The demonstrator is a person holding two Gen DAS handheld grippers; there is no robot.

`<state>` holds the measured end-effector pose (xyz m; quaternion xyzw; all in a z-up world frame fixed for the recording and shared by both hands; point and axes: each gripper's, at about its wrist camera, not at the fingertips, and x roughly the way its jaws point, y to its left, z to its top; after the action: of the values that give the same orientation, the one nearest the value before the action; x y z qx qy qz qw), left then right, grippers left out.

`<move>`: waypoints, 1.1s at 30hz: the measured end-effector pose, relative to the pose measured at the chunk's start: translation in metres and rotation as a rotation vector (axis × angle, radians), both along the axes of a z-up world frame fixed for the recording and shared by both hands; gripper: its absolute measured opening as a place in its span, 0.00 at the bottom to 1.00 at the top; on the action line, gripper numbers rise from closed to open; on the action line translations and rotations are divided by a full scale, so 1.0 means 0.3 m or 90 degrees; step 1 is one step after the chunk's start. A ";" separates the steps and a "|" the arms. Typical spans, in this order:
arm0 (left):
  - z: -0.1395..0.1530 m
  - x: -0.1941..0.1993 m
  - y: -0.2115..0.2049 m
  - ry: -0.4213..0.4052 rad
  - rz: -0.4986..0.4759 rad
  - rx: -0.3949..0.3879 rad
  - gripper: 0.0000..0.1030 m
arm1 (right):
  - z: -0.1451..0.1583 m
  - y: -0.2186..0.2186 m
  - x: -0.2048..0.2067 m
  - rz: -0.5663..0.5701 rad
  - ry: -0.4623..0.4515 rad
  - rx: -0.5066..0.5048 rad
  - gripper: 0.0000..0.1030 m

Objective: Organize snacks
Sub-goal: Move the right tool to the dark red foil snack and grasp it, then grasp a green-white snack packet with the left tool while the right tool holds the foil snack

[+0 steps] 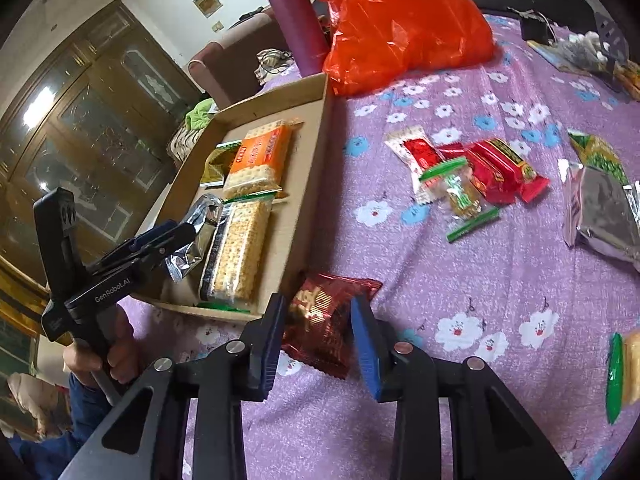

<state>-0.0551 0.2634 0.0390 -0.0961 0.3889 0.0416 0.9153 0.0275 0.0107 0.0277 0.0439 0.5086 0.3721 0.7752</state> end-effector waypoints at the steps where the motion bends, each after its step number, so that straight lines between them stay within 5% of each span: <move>1: 0.000 0.001 -0.001 0.000 0.000 0.000 0.62 | -0.002 0.000 0.002 0.002 0.003 0.003 0.37; 9: -0.002 0.002 -0.003 0.002 0.000 0.002 0.62 | -0.035 0.038 -0.008 0.037 -0.002 -0.040 0.37; 13: -0.003 0.003 -0.002 0.002 0.000 0.002 0.62 | -0.017 -0.004 -0.007 0.010 -0.054 -0.084 0.34; 25: 0.024 0.001 -0.037 0.015 -0.009 0.002 0.62 | -0.042 0.000 0.044 0.016 -0.045 -0.041 0.32; 33: 0.157 0.077 -0.262 0.023 -0.118 -0.070 0.61 | 0.147 -0.279 0.150 -0.159 -0.164 0.021 0.31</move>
<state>-0.0319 0.1848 0.0861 -0.1088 0.4141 -0.0629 0.9015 0.0725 -0.0729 0.0718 0.0712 0.3894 0.2834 0.8735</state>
